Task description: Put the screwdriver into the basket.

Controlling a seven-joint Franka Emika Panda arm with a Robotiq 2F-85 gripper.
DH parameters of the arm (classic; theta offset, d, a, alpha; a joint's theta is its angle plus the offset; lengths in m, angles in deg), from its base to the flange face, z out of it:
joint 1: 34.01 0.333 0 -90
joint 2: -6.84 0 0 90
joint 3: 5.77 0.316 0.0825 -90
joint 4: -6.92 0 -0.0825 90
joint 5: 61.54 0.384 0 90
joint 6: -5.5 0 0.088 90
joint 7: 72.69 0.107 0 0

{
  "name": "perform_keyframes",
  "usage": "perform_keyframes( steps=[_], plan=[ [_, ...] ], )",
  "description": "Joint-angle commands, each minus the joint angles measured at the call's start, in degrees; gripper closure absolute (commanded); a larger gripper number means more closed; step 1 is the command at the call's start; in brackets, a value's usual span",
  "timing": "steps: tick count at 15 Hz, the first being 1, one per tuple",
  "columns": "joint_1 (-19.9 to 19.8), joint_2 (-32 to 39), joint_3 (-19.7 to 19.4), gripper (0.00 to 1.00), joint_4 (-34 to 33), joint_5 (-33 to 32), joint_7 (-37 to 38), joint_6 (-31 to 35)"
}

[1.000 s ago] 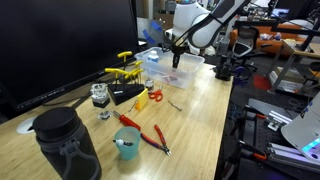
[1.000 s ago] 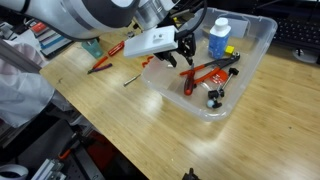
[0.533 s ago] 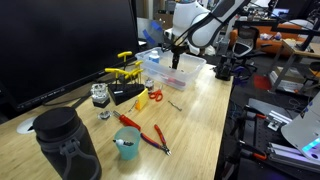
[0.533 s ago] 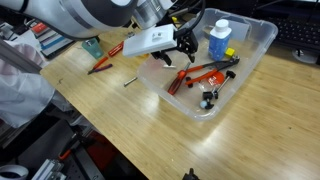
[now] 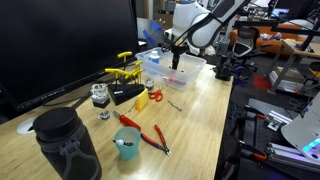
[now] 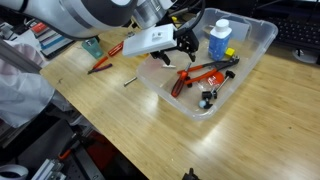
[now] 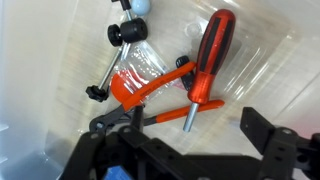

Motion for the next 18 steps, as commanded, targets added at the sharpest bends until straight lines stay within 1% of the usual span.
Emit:
perform_keyframes(
  steps=[1,6,11,14,15,16,17,18],
  plan=[
    [0.8,-2.8,0.5,0.0,1.6,-0.6,-0.5,-0.2],
    [2.8,-8.1,1.7,0.0,4.2,-1.7,-0.7,0.1],
    [3.3,-11.8,5.0,0.0,7.0,-0.4,-5.7,-1.3],
    [2.6,-10.9,8.0,0.0,7.8,5.0,-13.3,-1.3],
    [1.8,-10.3,9.7,0.0,8.2,10.3,-18.6,-0.4],
    [3.2,-10.3,7.9,0.0,7.7,5.4,-11.7,-0.7],
    [3.1,-10.1,8.7,0.0,8.0,8.0,-14.6,-0.7],
    [2.9,-10.0,9.0,0.0,8.1,8.9,-15.9,-0.7]
  ],
)
